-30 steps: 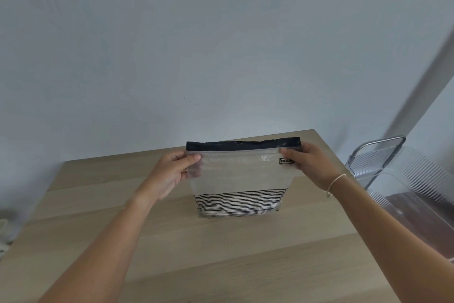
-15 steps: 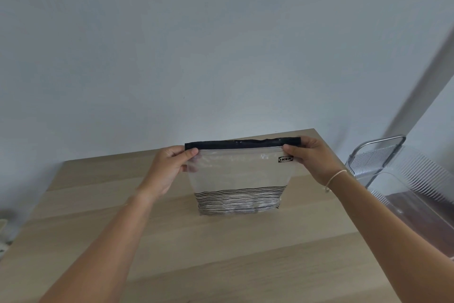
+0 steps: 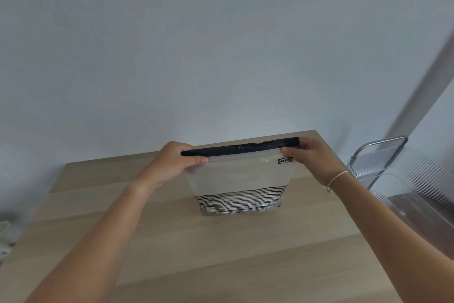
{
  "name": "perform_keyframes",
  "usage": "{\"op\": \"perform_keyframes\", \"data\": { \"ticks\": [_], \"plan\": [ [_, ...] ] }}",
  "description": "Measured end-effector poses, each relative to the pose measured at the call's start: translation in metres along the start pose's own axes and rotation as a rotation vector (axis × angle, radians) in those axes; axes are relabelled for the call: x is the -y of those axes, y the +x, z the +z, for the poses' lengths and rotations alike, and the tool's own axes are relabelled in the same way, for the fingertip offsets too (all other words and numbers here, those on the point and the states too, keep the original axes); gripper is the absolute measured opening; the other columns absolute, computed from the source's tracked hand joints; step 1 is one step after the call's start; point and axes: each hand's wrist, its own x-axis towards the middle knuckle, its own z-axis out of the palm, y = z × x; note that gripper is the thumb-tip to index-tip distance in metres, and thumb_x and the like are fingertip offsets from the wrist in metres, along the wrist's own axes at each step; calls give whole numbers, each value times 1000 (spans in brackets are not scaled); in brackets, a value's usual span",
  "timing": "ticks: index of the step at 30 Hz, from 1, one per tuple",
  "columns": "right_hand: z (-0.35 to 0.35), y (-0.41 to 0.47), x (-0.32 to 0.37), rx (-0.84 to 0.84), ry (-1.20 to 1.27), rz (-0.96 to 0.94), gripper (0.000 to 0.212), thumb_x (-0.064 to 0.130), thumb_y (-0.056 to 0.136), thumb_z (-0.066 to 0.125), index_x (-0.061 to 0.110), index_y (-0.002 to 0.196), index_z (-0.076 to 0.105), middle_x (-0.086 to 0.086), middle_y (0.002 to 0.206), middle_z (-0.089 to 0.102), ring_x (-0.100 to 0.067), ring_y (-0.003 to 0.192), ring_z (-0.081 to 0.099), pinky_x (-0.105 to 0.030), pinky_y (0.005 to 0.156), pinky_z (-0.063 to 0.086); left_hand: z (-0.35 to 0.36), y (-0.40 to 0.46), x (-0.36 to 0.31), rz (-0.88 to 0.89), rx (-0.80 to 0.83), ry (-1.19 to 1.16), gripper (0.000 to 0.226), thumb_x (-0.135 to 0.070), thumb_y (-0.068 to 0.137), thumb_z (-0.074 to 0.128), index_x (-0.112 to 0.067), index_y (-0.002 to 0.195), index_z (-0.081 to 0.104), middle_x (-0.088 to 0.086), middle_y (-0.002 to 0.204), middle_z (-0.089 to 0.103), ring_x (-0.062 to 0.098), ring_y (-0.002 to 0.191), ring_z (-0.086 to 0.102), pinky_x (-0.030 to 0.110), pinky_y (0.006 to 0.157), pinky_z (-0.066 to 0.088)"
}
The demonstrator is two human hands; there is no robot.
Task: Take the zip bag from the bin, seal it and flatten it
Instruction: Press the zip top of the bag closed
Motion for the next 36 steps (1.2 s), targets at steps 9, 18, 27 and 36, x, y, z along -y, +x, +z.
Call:
{"op": "perform_keyframes", "data": {
  "ticks": [9, 18, 27, 36],
  "plan": [
    [1, -1, 8, 17, -32, -25, 11, 7, 82, 62, 4, 90, 68, 4, 66, 62, 7, 51, 52, -4, 50, 38, 1, -3, -3, 9, 20, 35, 9, -25, 73, 75, -23, 64, 73, -11, 56, 67, -1, 56, 58, 11, 57, 43],
    [27, 1, 37, 186, -41, -57, 12, 9, 79, 65, 10, 90, 69, 3, 75, 67, -3, 69, 60, -9, 67, 48, 12, 0, -45, 50, 333, 358, 18, -41, 68, 75, -24, 72, 72, -3, 59, 53, 9, 55, 43, 27, 60, 31],
    [28, 2, 34, 268, -50, -10, 24, 8, 79, 65, -10, 94, 59, -14, 89, 61, -22, 84, 55, -34, 80, 42, 14, 2, -51, 32, 286, 320, 23, -35, 70, 76, -12, 72, 75, 17, 73, 70, 11, 67, 52, 27, 69, 36],
    [31, 2, 34, 206, 27, -39, 3, 7, 81, 63, 5, 83, 62, -10, 82, 59, -18, 76, 54, -22, 68, 45, 15, 1, -52, 0, 322, 212, 18, -38, 66, 78, -21, 71, 74, 0, 64, 57, 10, 60, 50, 26, 65, 39]
  ]
}}
